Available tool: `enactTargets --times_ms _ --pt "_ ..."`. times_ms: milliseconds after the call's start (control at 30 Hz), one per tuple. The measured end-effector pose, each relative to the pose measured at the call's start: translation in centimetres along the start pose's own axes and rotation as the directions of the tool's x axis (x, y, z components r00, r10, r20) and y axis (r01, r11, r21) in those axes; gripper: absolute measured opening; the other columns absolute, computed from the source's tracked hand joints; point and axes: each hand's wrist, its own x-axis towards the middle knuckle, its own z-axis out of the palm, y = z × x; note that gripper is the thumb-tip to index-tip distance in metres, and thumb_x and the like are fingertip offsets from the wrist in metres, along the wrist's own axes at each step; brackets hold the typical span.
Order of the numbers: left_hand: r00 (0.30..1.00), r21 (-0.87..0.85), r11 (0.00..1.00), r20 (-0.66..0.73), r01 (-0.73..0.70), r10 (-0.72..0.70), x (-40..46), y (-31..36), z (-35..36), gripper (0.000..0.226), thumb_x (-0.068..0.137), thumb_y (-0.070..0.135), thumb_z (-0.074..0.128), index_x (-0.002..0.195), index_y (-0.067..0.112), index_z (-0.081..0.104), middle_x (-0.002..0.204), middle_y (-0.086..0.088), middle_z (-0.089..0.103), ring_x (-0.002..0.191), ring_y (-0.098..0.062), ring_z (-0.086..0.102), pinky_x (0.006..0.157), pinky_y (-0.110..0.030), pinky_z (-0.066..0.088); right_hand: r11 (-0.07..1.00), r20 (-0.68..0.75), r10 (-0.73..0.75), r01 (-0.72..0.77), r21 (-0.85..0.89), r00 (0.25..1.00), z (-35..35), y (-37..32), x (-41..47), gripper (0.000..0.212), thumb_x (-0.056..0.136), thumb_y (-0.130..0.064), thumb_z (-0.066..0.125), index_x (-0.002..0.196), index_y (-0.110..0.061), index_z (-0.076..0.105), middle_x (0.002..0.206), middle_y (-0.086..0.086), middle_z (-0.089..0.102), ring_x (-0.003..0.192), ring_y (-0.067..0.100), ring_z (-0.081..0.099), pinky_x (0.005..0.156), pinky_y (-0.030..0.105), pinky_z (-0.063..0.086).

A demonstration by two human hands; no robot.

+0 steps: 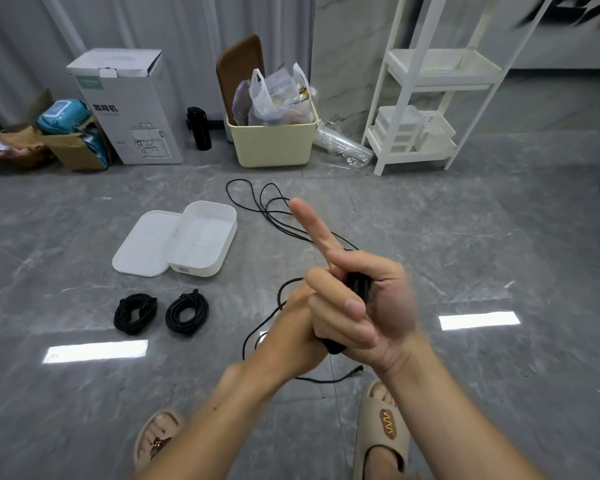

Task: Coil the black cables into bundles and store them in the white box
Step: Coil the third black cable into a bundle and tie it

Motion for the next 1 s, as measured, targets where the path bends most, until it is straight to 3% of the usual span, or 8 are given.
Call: enactTargets --times_ms 100,200,400,600,733,800,867,1000 --pt "0.996 -0.121 0.990 0.060 0.067 -0.060 0.2 0.2 0.6 0.042 0.087 -0.003 0.053 0.081 0.038 0.042 0.066 0.022 0.050 0.076 0.030 0.050 0.066 0.005 0.038 0.995 0.018 -0.009 0.007 0.102 1.000 0.0 -0.1 0.1 0.049 0.101 -0.005 0.031 0.150 -0.010 0.038 0.081 0.028 0.064 0.073 0.039 0.069 0.065 0.040 0.058" --pt "0.969 -0.246 0.949 0.196 0.199 -0.153 0.7 -0.1 0.6 0.031 0.098 0.023 0.043 0.092 0.050 0.058 0.086 0.035 0.066 0.082 0.031 0.051 0.070 0.003 0.040 0.990 -0.084 -0.104 0.112 0.091 0.991 -0.2 -0.5 0.2 0.048 0.100 -0.004 0.035 0.145 -0.010 0.050 0.110 0.031 0.068 0.110 0.046 0.064 0.098 0.051 0.052" --pt "0.858 -0.520 0.685 0.364 0.510 -0.362 1.1 -1.2 0.7 0.034 0.088 0.025 0.042 0.081 0.020 0.076 0.090 -0.006 0.075 0.090 -0.015 0.068 0.090 -0.028 0.053 0.915 -0.312 -0.393 0.334 -0.228 0.865 -0.8 -2.0 0.3 0.053 0.093 -0.006 0.038 0.144 -0.020 0.046 0.138 0.019 0.059 0.132 0.033 0.054 0.119 0.045 0.030" --pt "0.767 -0.564 0.522 0.508 0.640 -0.393 1.7 -1.4 -0.5 0.055 0.090 0.029 0.028 0.096 0.003 0.076 0.079 -0.010 0.068 0.064 -0.016 0.056 0.078 -0.033 0.048 0.761 -0.373 -0.531 0.235 -0.605 0.761 -1.1 -2.4 0.3 0.043 0.100 -0.006 0.038 0.137 -0.024 0.050 0.131 0.011 0.066 0.129 0.018 0.058 0.119 0.039 0.028" --pt "0.728 -0.515 0.515 0.506 0.685 -0.462 1.8 -1.3 -1.6 0.066 0.099 0.031 0.020 0.090 0.002 0.079 0.067 -0.008 0.062 0.055 -0.015 0.047 0.065 -0.029 0.051 0.501 -0.385 -0.600 -0.046 -0.864 0.701 -1.5 -1.9 0.3 0.041 0.103 -0.008 0.039 0.129 -0.033 0.057 0.121 0.002 0.072 0.121 0.011 0.061 0.117 0.035 0.032" --pt "0.713 -0.462 0.545 0.504 0.700 -0.488 1.9 -1.3 -2.1 0.069 0.099 0.034 0.018 0.095 -0.002 0.077 0.063 -0.008 0.058 0.052 -0.016 0.043 0.065 -0.031 0.050 0.340 -0.411 -0.591 -0.247 -0.907 0.695 -1.6 -1.3 0.3 0.041 0.104 -0.015 0.039 0.128 -0.042 0.057 0.117 -0.007 0.072 0.106 0.006 0.065 0.100 0.018 0.045" --pt "0.706 -0.422 0.569 0.480 0.706 -0.520 1.9 -1.2 -2.4 0.069 0.099 0.033 0.018 0.092 -0.003 0.076 0.057 -0.007 0.055 0.048 -0.017 0.041 0.065 -0.032 0.052 0.193 -0.466 -0.548 -0.438 -0.878 0.694 -1.7 -0.8 0.4 0.040 0.104 -0.020 0.037 0.128 -0.045 0.056 0.110 -0.012 0.070 0.091 0.005 0.065 0.066 0.006 0.049" --pt "0.719 -0.377 0.612 0.372 0.695 -0.587 2.0 -1.2 -3.1 0.064 0.098 0.031 0.022 0.072 0.001 0.072 0.048 -0.006 0.053 0.046 -0.017 0.044 0.059 -0.027 0.053 -0.116 -0.559 -0.434 -0.659 -0.743 0.706 -2.1 0.1 0.5 0.039 0.102 -0.017 0.034 0.127 -0.029 0.060 0.082 -0.005 0.062 0.074 0.024 0.063 0.068 0.035 0.053"
